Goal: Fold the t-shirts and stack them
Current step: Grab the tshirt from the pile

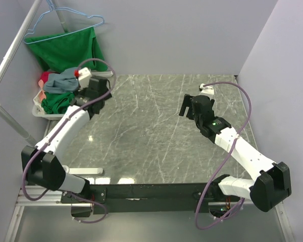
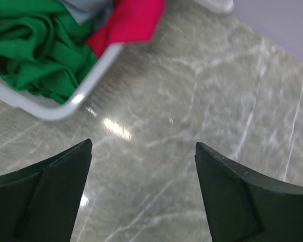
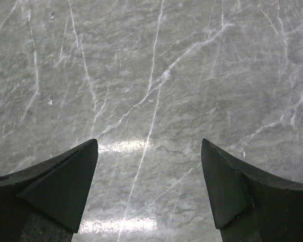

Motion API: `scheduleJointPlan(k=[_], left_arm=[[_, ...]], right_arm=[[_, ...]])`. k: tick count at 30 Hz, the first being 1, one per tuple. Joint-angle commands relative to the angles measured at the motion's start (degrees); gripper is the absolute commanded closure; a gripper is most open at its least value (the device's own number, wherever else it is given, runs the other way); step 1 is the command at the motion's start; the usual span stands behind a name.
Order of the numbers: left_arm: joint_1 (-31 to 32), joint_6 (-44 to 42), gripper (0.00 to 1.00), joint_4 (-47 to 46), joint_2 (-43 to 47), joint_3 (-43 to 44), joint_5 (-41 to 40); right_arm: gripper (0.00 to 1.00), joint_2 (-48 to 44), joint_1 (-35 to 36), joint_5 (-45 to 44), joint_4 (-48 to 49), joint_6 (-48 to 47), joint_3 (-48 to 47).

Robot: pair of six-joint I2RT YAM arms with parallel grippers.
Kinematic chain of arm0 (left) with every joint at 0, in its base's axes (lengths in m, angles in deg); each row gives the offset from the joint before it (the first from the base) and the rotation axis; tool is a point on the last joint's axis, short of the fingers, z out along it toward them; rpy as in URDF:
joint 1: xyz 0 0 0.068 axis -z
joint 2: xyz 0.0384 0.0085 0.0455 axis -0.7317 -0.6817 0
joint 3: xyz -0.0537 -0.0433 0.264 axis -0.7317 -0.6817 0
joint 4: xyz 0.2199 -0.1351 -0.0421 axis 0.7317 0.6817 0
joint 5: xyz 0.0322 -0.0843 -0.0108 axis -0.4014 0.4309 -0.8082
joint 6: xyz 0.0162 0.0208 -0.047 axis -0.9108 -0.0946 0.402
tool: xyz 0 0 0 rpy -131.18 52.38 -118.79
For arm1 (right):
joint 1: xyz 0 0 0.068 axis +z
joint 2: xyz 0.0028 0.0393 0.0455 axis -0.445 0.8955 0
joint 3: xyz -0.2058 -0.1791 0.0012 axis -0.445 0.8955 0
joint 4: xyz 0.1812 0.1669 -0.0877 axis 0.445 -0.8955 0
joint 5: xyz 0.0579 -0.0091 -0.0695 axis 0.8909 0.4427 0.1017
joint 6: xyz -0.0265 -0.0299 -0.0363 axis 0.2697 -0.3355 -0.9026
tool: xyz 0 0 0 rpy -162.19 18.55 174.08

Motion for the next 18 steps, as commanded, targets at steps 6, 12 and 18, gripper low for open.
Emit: scheduleJointPlan(k=[6,12,18], left_arm=[[-9.98,5.04,0.19,2.45,-8.84,13.92,-3.15],[-15.60,8.48,0.22,0.45,-17.28,17.27,-1.05],[-19.56,8.93,0.25,-0.96,-25.37,23.06,0.63]], right_arm=[[0.11,1.84,0.35,0.96,2.02,1.58,0.08],[0.11,4.21,0.35,1.76,3.08,1.41,-0.18],[0.11,8.43,0.36,2.19,3.34,1.23,-2.29]])
